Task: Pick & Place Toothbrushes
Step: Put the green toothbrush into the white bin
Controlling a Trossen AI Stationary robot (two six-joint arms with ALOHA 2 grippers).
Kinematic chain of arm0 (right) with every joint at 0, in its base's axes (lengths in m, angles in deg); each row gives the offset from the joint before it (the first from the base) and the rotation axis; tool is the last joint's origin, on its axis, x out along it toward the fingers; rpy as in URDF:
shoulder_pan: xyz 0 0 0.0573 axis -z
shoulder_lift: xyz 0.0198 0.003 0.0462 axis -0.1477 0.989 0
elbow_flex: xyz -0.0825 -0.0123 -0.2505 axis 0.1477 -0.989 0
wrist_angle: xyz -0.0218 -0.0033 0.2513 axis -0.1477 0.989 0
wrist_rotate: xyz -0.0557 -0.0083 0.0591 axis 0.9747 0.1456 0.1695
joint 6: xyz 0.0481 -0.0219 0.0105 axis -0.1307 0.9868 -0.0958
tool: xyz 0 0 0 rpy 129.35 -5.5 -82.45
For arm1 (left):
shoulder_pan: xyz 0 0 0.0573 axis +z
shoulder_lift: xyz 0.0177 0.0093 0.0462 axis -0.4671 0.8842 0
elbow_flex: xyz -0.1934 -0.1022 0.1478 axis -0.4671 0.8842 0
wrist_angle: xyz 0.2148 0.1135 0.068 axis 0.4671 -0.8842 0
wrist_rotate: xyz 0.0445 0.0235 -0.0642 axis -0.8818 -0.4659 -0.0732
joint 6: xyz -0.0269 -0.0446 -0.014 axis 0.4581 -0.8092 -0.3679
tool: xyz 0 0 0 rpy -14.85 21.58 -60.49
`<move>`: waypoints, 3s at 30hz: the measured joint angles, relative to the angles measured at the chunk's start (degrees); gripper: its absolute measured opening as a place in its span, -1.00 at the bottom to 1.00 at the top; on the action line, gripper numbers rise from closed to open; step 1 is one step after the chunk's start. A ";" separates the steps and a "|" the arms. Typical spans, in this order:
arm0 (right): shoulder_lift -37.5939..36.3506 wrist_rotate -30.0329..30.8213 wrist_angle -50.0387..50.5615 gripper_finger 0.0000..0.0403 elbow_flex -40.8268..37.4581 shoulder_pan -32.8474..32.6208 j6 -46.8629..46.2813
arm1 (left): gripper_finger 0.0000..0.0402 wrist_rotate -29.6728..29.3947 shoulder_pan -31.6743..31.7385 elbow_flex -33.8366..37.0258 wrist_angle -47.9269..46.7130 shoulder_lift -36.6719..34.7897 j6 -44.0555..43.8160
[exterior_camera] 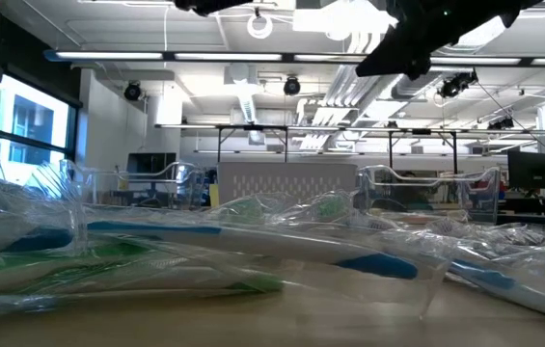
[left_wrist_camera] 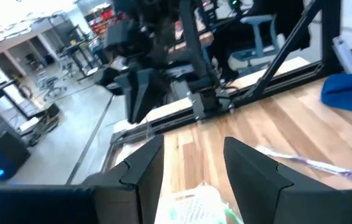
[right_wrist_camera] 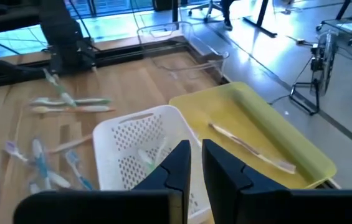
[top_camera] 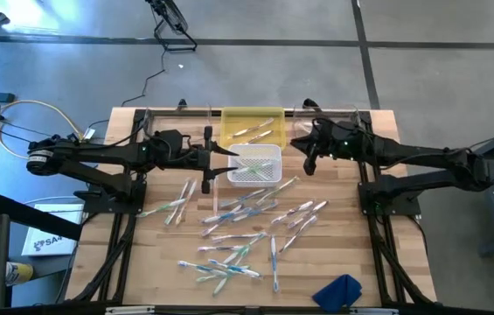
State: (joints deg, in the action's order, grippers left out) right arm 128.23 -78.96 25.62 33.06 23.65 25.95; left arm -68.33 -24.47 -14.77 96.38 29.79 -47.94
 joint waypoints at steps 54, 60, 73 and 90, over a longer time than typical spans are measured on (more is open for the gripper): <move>0.02 -4.10 1.27 -0.86 0.00 -5.90 -5.63 | -0.20 -3.13 -1.16 22.47 -28.92 -28.33 -14.13; 0.02 -4.12 2.30 -0.86 0.00 -5.90 -5.26 | -0.20 0.93 -1.14 22.47 -39.29 -28.30 -24.67; 0.02 -4.12 2.56 -0.86 0.00 -5.90 -5.18 | -0.20 4.20 -1.14 22.47 -46.30 -28.30 -39.00; 0.02 -4.12 2.91 -0.86 0.00 -5.90 -5.17 | -0.20 6.67 -1.16 22.45 -59.11 -27.18 -33.54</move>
State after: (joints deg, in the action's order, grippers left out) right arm 128.25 -83.08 28.53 33.06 17.75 20.78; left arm -61.66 -25.63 7.68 37.27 2.60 -81.47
